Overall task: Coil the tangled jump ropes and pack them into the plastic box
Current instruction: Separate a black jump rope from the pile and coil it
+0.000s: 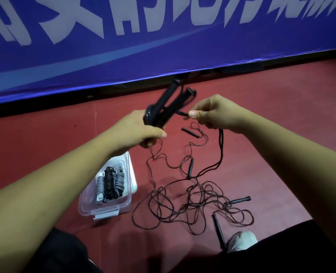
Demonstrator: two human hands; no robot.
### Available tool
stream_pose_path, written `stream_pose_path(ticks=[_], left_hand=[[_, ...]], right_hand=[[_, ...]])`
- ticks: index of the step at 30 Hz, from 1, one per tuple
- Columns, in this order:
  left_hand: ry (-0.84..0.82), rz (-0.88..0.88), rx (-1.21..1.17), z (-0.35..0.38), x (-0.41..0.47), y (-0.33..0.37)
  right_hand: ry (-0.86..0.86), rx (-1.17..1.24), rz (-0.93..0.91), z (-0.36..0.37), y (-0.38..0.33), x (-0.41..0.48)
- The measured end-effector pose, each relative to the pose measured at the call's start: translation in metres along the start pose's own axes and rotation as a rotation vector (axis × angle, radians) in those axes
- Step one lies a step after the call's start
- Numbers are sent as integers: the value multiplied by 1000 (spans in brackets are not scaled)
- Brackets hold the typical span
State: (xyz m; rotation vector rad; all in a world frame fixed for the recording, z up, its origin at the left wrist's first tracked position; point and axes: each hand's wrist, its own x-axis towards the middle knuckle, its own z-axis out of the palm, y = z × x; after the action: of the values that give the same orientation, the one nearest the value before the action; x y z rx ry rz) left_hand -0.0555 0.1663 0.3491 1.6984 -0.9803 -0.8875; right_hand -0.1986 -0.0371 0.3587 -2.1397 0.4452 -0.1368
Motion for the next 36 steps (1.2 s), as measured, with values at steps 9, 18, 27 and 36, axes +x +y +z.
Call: stream_pose_path(ticks=[9,18,27,36], left_hand=[[152,-110,-322,-17,7,1],[126,-102,-534,-19,6,3],[233,-172,-381,-32,13,-6],[318,-203,-79,-21,24,-16]], right_hand=[[-36,-171,-128,22,-30,-5],[-46,-61,21,33,-31,-7],[-111,-28,48,31,-41,-17],[-78,-22,88,30,-58,-24]])
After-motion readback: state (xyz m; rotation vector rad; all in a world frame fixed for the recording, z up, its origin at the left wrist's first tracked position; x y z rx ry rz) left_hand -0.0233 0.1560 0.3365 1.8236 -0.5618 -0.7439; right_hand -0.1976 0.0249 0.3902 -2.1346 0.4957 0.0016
